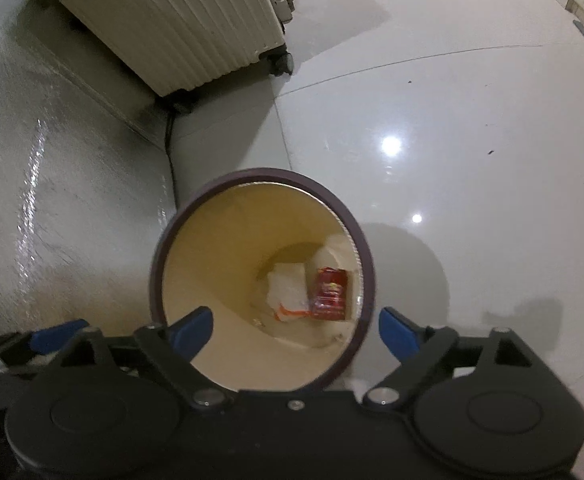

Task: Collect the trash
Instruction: 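Lift both open tools away from the wastebasket back toward the table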

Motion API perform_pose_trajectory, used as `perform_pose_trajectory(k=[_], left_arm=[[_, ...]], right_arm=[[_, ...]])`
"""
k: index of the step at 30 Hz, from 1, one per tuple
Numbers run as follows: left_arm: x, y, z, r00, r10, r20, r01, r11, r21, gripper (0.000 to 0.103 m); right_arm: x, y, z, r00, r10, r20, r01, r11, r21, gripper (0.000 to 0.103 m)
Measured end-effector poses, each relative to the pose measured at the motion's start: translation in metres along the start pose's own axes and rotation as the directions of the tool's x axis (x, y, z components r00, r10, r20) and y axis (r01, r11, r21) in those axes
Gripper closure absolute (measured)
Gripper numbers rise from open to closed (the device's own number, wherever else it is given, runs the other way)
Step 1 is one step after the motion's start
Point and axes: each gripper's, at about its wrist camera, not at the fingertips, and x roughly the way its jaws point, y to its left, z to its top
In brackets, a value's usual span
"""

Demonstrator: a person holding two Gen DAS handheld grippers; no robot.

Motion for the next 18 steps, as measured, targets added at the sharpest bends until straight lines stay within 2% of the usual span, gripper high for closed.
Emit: perform_pose_trajectory(k=[8,14,18], left_arm=[[-0.012,0.007,-0.011,0.999,0.038,-0.01,-0.038,0.999,-0.017,0.008],[-0.025,0.009,-0.022,0.997,0.083,-0.003,-0.083,0.996,-0.038,0.001],[-0.032,0.009,-0.028,0.994,0.105,-0.003,-0.105,0.993,-0.045,0.0]], right_arm=[[-0.009,-0.012,-0.012,0.999,-0.034,0.004,0.034,0.999,-0.003,0.0],[-0.023,-0.015,-0.023,0.997,-0.071,0.031,0.071,0.997,-0.02,0.0],[-0.032,-0.018,-0.031,0.995,-0.089,0.038,0.089,0.996,-0.018,0.0]])
